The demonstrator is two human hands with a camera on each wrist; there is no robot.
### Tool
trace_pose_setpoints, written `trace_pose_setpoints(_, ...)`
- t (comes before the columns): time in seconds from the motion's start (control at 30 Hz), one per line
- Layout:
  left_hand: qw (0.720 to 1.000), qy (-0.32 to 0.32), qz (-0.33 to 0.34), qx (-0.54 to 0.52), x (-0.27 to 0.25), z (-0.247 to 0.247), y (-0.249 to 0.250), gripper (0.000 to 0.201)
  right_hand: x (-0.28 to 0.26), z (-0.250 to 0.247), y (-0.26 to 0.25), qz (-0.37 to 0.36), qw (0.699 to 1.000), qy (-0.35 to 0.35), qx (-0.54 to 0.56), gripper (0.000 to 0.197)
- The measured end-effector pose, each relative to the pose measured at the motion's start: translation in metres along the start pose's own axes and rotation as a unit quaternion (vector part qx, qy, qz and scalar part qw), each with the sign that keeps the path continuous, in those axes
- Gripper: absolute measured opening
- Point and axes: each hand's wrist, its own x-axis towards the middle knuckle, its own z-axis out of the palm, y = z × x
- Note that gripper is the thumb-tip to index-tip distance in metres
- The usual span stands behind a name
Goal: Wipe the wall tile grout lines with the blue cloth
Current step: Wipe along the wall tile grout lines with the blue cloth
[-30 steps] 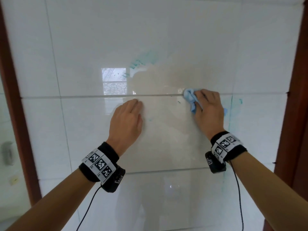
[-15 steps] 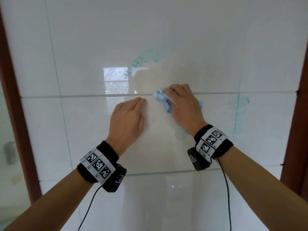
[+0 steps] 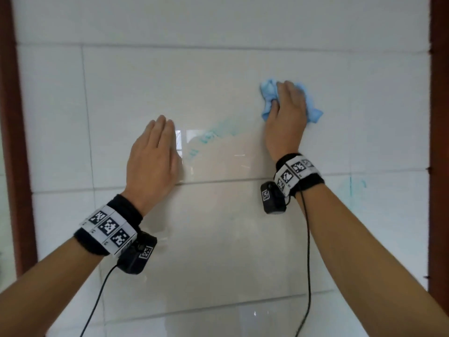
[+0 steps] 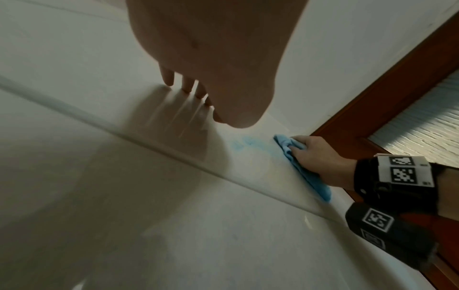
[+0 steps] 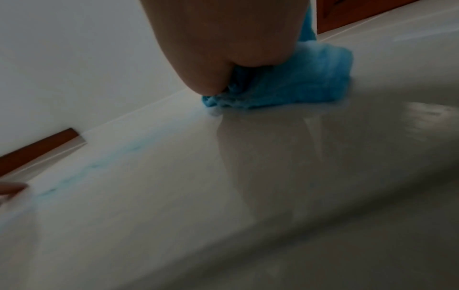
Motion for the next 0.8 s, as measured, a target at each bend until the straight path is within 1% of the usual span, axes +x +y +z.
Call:
trace_pose_setpoints(0.07, 1.0, 0.016, 0.008, -0.007, 0.004, 0.0, -0.001, 0.055, -0.015, 0.006, -0.003, -0.006, 1.0, -0.018, -0.01, 0.04)
trace_pose_setpoints(0.17, 1.0, 0.017, 0.011, -0.018, 0.007, -0.002, 0.003, 0.052, -0.04, 0.013, -0.014, -0.049, 0.998, -0.035, 0.001, 0.041)
trace_pose_setpoints(0.2, 1.0, 0.012, 0.008, -0.018, 0.007, -0.001, 0.004, 0.053, -0.05, 0.015, -0.018, -0.064, 0.997, -0.048, 0.001, 0.042)
trace_pose_setpoints(0.27, 1.0, 0.002, 0.001, -0.016, 0.008, -0.001, 0.007, 0.054, -0.066, 0.018, -0.02, -0.116, 0.988, -0.103, -0.014, 0.045)
trace_pose_setpoints(0.33, 1.0, -0.008, -0.002, -0.011, 0.01, -0.001, 0.007, 0.054, -0.066, 0.014, -0.012, -0.185, 0.969, -0.155, -0.044, 0.047)
trace_pose_setpoints(0.37, 1.0, -0.011, 0.001, -0.007, 0.012, -0.001, 0.007, 0.053, -0.059, 0.011, -0.006, -0.205, 0.962, -0.171, -0.055, 0.046)
trace_pose_setpoints(0.4, 1.0, -0.012, 0.004, -0.004, 0.013, -0.001, 0.005, 0.051, -0.048, 0.007, -0.003, -0.204, 0.961, -0.178, -0.062, 0.044)
trace_pose_setpoints(0.47, 1.0, -0.012, 0.009, 0.0, 0.016, 0.0, 0.0, 0.046, -0.023, 0.001, -0.006, -0.159, 0.972, -0.161, -0.063, 0.04)
trace_pose_setpoints(0.53, 1.0, -0.012, 0.013, 0.0, 0.017, 0.002, -0.007, 0.045, -0.004, 0.003, -0.018, -0.103, 0.987, -0.118, -0.047, 0.039)
trace_pose_setpoints(0.6, 1.0, -0.011, 0.026, -0.003, 0.016, 0.002, -0.012, 0.051, 0.0, 0.014, -0.031, -0.064, 0.994, -0.081, -0.034, 0.038)
trace_pose_setpoints(0.63, 0.999, -0.007, 0.035, -0.005, 0.015, 0.002, -0.014, 0.055, -0.005, 0.02, -0.037, -0.059, 0.996, -0.068, -0.024, 0.038)
trace_pose_setpoints(0.67, 0.999, 0.0, 0.04, -0.005, 0.013, 0.002, -0.015, 0.058, -0.014, 0.024, -0.042, -0.071, 0.995, -0.061, -0.015, 0.04)
trace_pose_setpoints(0.7, 0.999, 0.007, 0.041, 0.0, 0.01, 0.001, -0.016, 0.059, -0.028, 0.027, -0.047, -0.1, 0.993, -0.063, -0.016, 0.042)
trace_pose_setpoints(0.8, 1.0, 0.012, 0.011, 0.011, 0.004, 0.0, -0.018, 0.064, -0.077, 0.027, -0.055, -0.233, 0.967, -0.095, -0.045, 0.047)
